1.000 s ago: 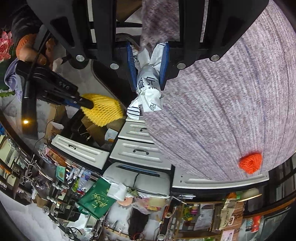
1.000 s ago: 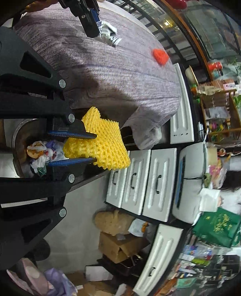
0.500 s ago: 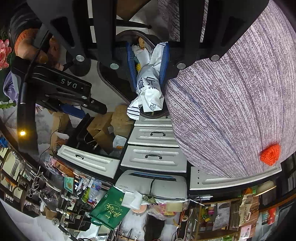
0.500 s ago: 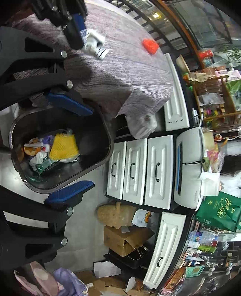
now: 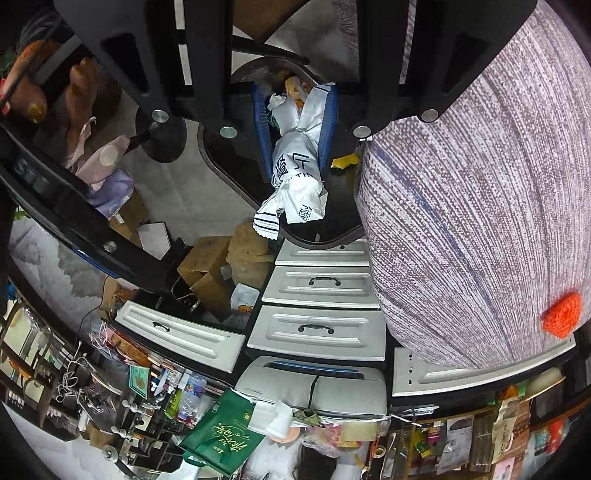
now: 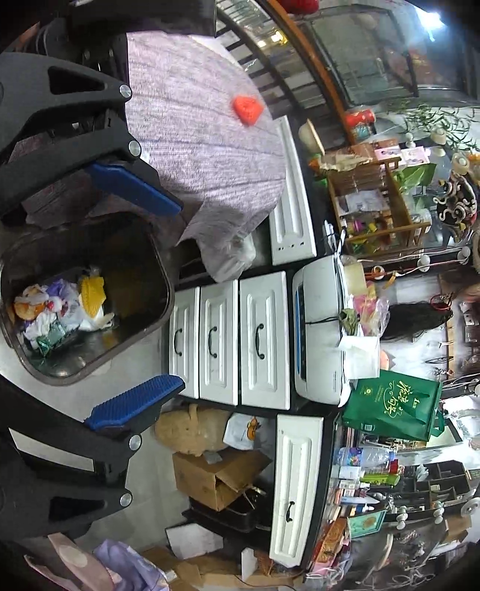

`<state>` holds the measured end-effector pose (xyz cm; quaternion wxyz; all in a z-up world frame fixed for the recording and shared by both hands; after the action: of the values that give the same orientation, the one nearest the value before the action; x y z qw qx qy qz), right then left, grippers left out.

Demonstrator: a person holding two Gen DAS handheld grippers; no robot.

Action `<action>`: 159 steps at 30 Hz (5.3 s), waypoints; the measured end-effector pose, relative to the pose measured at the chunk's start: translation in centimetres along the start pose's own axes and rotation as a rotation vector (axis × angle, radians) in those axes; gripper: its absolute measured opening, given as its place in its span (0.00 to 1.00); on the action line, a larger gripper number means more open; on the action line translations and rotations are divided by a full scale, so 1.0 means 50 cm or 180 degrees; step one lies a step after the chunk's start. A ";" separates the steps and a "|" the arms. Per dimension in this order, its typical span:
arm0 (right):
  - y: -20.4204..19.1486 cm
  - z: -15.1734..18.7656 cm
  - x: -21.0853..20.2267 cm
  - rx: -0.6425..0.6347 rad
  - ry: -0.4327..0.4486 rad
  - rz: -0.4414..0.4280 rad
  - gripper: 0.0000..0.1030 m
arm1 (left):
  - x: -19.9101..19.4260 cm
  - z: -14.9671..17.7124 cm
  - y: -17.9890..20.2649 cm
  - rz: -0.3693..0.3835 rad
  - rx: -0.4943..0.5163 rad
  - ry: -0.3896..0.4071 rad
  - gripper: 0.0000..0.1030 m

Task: Collect trash
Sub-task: 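Carry the yellow net and napkin to the bin and open both grippers, then move both tools back over the table toward the orange foam net, then grasp the orange foam net with the right gripper, then carry the orange net to the bin and open the right gripper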

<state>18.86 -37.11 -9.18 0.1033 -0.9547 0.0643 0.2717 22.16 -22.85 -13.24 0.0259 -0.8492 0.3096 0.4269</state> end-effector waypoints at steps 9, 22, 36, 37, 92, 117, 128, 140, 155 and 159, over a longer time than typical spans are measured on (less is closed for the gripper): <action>0.003 0.008 0.008 0.0053 -0.0065 -0.0012 0.86 | 0.039 0.010 0.023 0.0041 0.0054 -0.0149 0.24; 0.013 0.013 0.019 0.0067 -0.0125 0.0031 0.86 | 0.088 0.009 0.055 0.0199 0.0153 -0.0337 0.24; 0.026 0.013 0.025 0.0113 -0.0148 0.0074 0.86 | 0.098 0.015 0.062 0.0280 0.0136 -0.0364 0.61; 0.026 0.013 0.024 0.0113 -0.0146 0.0076 0.86 | 0.096 0.016 0.061 0.0283 0.0133 -0.0365 0.62; -0.438 -0.027 0.180 -0.0945 -0.0736 -0.1145 0.91 | -0.262 0.022 -0.417 -0.1071 -0.0681 0.0608 0.93; -0.846 -0.114 0.556 -0.1709 -0.1075 -0.1035 0.43 | -0.342 -0.008 -0.631 -0.1792 -0.1199 0.1109 0.95; -0.771 -0.126 0.453 -0.1453 -0.0892 -0.1231 0.33 | -0.331 -0.009 -0.626 -0.1796 -0.1111 0.1111 0.95; -0.635 -0.090 0.249 -0.1400 -0.0663 -0.1382 0.33 | -0.318 -0.018 -0.573 -0.1614 -0.0996 0.1084 0.95; -0.424 -0.051 0.133 -0.1038 -0.0516 -0.1196 0.33 | -0.272 -0.012 -0.387 -0.1164 -0.0612 0.0920 0.95; -0.362 -0.034 0.114 -0.0950 -0.0511 -0.1072 0.33 | -0.250 -0.011 -0.345 -0.1039 -0.0593 0.0872 0.95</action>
<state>27.78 -20.30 -7.87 0.0096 -0.9320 -0.1450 0.3322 26.48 -2.80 -7.42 -0.0262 -0.9368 0.1281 0.3245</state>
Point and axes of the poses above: each gripper's, at about its wrist camera, not at the fingertips, and x roughly the way its jaws point, y to its right, z to its underside, the point moved 5 cm from there along x, roughly the way its jaws point
